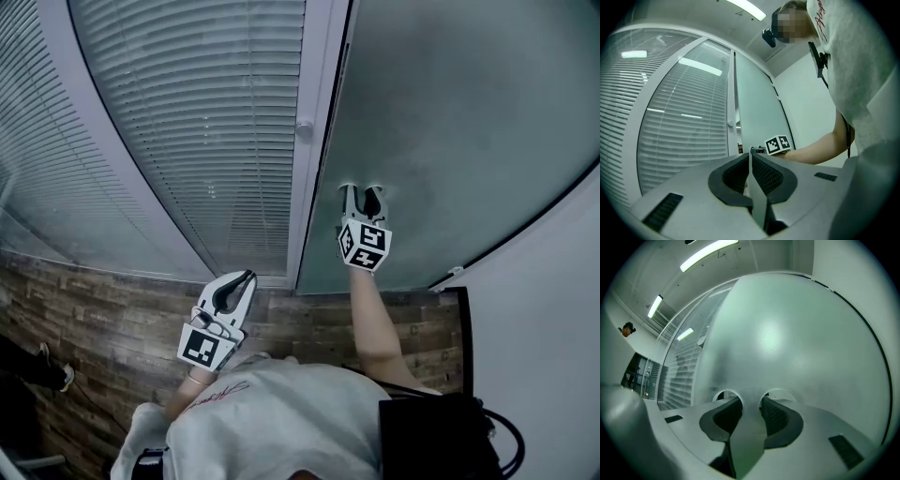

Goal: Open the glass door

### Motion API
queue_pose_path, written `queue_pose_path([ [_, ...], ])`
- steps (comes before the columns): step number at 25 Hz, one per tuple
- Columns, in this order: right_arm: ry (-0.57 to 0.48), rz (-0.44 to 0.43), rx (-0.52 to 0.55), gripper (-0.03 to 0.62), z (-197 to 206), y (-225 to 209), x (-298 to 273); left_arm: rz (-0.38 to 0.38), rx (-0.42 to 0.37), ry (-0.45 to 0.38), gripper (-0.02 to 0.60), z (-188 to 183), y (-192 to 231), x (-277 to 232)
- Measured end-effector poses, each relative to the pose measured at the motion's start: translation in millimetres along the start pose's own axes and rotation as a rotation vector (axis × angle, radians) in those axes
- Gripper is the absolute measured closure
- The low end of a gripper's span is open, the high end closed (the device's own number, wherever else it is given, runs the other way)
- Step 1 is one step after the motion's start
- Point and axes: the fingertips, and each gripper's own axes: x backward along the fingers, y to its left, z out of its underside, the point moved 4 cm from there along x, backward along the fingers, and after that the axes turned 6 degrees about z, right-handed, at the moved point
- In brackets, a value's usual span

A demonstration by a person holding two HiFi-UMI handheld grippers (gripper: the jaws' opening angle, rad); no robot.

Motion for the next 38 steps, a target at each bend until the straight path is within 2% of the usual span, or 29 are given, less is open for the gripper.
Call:
queue_pose_path([
  [16,-0.029,-0.043,-0.031,0.456,0,-3,25,0.023,0.037,-0.006,0.546,8,-19,10],
  [24,-0.02,-0.066,-0.047,0.455,0,-7,47,0.01,0.07,0.006,0.546,5,-29,51],
  [29,-0.006,-0.102,-0.053,0.454,6,-9,68,0.008,0.083,-0.023,0.546,4,-41,78],
  [38,-0.036,-0.145,-0.056,0.454,-17,-8,101,0.091,0.112,-0.009,0.546,-2,-76,105],
])
